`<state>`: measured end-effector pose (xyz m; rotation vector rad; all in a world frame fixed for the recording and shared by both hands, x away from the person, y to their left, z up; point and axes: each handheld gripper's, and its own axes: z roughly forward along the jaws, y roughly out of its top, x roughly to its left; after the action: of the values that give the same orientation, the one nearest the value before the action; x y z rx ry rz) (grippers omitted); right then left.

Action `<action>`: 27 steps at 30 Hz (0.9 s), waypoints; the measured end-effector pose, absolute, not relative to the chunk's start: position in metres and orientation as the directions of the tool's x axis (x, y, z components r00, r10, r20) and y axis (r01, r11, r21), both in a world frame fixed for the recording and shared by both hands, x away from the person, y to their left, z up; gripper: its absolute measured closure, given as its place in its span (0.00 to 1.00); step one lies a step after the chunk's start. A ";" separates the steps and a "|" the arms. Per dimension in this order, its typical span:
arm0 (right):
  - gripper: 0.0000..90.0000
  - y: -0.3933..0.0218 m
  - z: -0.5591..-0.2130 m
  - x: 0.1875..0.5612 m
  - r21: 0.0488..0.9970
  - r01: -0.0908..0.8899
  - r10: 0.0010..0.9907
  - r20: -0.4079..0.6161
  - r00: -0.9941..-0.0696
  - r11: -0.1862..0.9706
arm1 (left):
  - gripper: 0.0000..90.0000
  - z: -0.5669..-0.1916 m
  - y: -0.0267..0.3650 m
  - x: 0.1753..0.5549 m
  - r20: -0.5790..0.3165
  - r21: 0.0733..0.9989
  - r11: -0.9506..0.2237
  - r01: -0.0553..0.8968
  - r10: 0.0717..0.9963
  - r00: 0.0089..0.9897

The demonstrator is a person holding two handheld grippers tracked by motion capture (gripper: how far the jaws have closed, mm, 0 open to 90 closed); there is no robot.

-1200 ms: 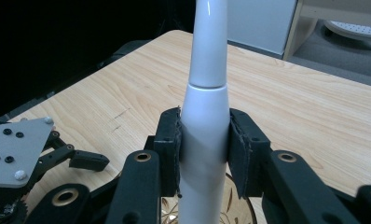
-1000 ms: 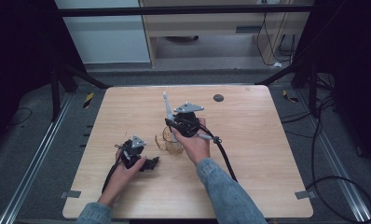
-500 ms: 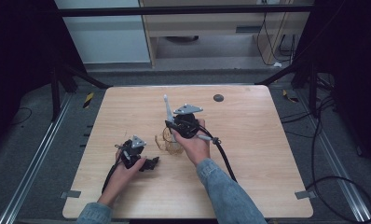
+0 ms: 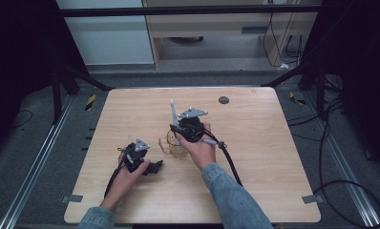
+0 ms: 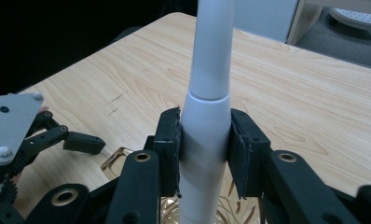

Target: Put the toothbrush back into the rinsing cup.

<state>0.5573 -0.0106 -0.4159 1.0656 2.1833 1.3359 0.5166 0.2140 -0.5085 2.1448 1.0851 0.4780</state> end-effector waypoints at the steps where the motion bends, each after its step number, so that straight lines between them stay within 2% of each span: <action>1: 0.74 -0.010 -0.416 0.557 0.870 0.412 0.758 0.071 -0.648 0.270 | 0.00 -0.509 0.214 0.517 0.020 0.710 -0.424 0.562 0.810 0.586; 27: 0.73 -0.005 -0.412 0.562 0.867 0.399 0.754 0.042 -0.656 0.299 | 0.00 -0.509 0.214 0.517 0.020 0.711 -0.423 0.562 0.811 0.585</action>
<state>0.5616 -0.0048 -0.4118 1.0344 2.1987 1.3020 0.5166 0.2140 -0.5086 2.1444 1.0852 0.4781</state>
